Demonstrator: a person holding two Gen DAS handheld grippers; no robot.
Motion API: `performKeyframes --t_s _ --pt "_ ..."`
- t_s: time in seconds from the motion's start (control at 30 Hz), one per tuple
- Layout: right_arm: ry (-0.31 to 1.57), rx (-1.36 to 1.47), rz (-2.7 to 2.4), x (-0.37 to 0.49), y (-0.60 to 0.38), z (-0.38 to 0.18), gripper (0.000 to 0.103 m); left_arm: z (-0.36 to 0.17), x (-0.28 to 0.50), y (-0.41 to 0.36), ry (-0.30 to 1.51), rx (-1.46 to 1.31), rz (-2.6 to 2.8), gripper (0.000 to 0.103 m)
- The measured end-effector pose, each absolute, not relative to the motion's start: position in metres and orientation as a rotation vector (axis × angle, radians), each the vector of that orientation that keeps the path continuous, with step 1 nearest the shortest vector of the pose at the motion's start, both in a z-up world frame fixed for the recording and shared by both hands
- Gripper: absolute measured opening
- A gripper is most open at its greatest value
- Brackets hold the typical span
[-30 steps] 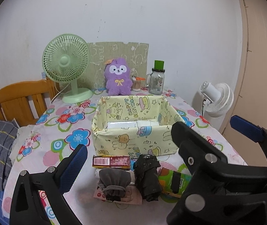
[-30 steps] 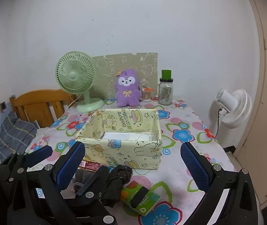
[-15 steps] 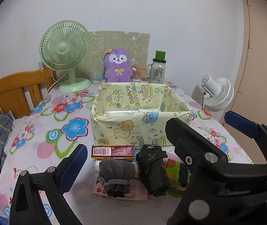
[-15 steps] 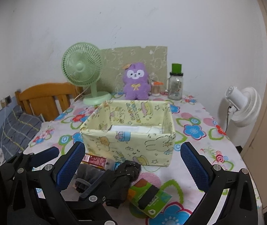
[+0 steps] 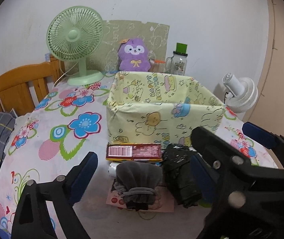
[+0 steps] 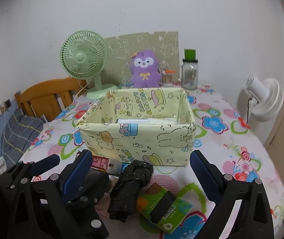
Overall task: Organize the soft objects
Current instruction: 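Grasp the gray glove with the left gripper while the right gripper grasps the black glove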
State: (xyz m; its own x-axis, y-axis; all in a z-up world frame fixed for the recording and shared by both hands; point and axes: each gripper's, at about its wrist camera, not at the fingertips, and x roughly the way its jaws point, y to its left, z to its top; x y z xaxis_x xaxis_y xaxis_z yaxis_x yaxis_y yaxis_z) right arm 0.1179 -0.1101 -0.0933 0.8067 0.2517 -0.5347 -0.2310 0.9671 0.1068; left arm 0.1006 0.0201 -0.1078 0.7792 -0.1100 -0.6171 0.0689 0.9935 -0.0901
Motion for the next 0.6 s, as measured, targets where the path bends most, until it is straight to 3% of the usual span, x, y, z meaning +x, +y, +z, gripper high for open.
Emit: performKeyframes --t_s 0.4,0.53,0.6 --pt "0.653 0.019 0.263 0.131 -0.100 -0.118 0.092 -0.134 0.112 0.028 0.761 -0.096 -0.122 0.078" --pt "0.669 0.025 0.264 0.135 -0.101 -0.123 0.090 -0.136 0.113 0.029 0.764 -0.098 -0.112 0.066" --pt "0.678 0.015 0.262 0.136 -0.099 -0.125 0.085 -0.138 0.113 0.028 0.766 -0.095 -0.117 0.063"
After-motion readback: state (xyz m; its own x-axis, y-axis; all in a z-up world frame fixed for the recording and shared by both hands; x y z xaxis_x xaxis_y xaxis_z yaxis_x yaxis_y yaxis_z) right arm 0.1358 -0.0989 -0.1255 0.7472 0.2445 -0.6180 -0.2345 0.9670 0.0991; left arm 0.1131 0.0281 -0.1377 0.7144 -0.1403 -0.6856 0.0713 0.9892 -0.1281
